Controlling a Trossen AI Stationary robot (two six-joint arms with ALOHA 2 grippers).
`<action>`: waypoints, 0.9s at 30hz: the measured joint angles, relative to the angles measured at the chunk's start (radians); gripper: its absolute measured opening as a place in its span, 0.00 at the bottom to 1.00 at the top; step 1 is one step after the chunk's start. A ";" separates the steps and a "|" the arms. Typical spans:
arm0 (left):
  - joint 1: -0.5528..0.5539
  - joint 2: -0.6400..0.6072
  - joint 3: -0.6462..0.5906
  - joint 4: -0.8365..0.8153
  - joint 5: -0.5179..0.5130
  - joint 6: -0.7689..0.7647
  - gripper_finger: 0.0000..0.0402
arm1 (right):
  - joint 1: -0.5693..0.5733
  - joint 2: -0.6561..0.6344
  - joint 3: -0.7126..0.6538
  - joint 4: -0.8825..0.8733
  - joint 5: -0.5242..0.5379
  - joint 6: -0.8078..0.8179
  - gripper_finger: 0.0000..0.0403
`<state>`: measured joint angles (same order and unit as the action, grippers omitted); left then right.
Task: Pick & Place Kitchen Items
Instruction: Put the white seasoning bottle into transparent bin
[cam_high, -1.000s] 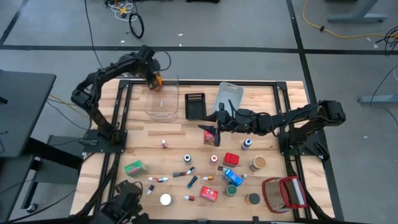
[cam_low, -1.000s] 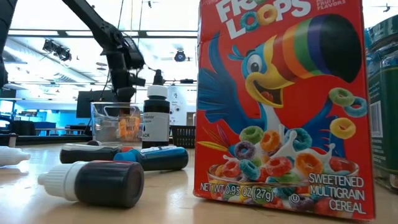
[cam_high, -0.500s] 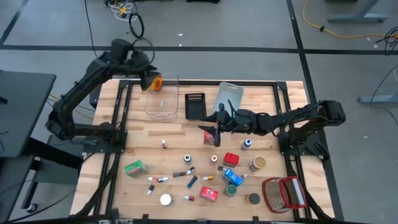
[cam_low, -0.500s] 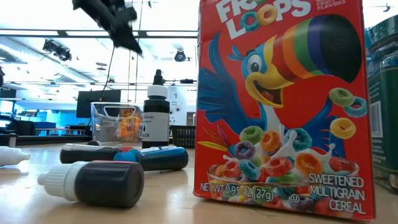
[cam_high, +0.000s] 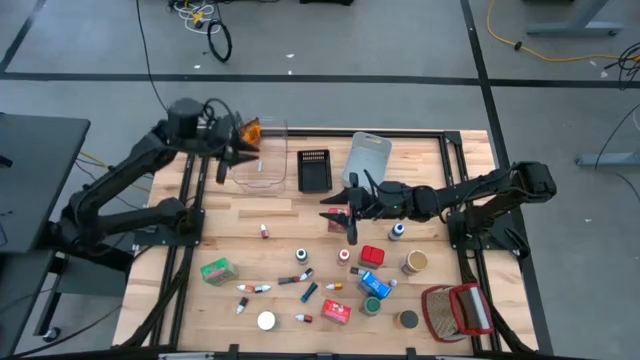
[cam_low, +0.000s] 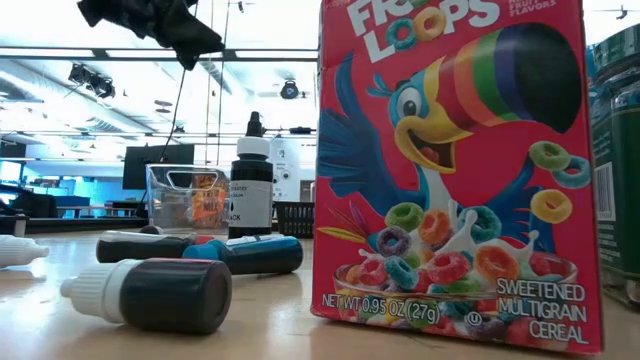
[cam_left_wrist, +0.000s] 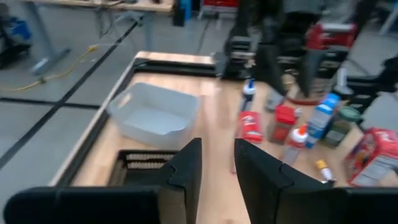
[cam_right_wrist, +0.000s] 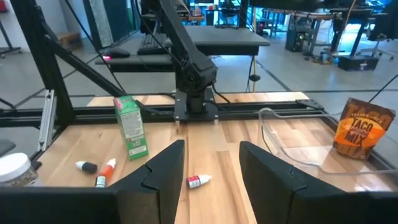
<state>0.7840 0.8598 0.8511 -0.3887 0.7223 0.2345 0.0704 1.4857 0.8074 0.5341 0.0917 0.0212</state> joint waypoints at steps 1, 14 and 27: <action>-0.025 -0.011 -0.027 0.029 -0.002 -0.022 0.25 | 0.000 0.000 0.000 -0.003 -0.001 0.000 0.41; -0.425 -0.037 -0.124 0.067 -0.114 -0.122 0.21 | 0.000 0.000 0.000 -0.006 -0.004 -0.003 0.41; -0.786 -0.012 -0.124 0.117 -0.072 -0.102 0.21 | 0.000 0.000 0.000 -0.022 -0.004 0.016 0.41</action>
<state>-0.0016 0.8475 0.7273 -0.2717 0.6502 0.1326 0.0704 1.4853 0.8074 0.5121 0.0879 0.0374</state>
